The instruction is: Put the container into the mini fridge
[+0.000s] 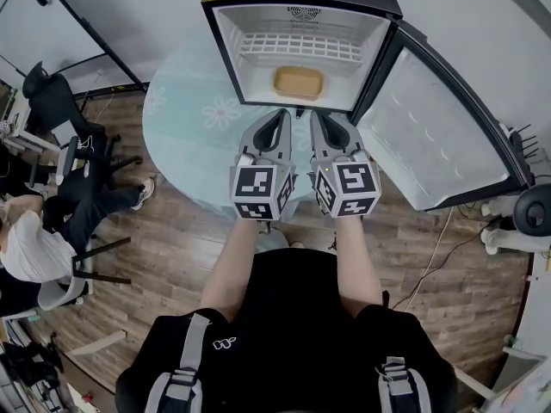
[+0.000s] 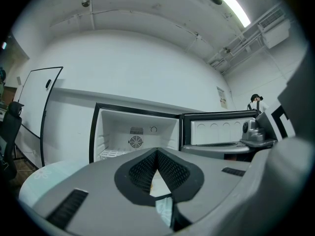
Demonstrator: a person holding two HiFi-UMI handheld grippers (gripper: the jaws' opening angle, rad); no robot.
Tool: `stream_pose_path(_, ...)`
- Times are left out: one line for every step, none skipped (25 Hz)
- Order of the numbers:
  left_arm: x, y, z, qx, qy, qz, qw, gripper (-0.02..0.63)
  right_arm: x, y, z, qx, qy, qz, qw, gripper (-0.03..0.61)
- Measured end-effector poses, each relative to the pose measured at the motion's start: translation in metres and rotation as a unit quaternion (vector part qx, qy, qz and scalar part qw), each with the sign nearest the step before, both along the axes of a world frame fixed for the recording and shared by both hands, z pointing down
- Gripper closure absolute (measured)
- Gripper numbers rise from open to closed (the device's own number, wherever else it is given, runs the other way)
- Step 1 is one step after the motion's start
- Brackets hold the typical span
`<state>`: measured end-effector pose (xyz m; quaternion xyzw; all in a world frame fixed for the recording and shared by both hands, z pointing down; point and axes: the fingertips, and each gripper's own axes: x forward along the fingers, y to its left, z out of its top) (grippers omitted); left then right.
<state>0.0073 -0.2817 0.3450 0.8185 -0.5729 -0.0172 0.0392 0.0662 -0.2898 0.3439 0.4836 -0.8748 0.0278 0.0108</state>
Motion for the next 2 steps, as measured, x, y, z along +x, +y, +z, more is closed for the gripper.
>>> stream_pose_path(0.0, 0.0007, -0.0002, 0.0, 0.002, 0.0, 1.0, 0.6, -0.0001, 0.0007, -0.0007, 0.001, 0.0, -0.001, 1.0, 0.574)
stream_pose_path(0.0, 0.0015, -0.0003, -0.001, 0.003, 0.0, 1.0, 0.6, -0.0001, 0.0014, -0.0014, 0.002, 0.001, -0.002, 1.0, 0.574)
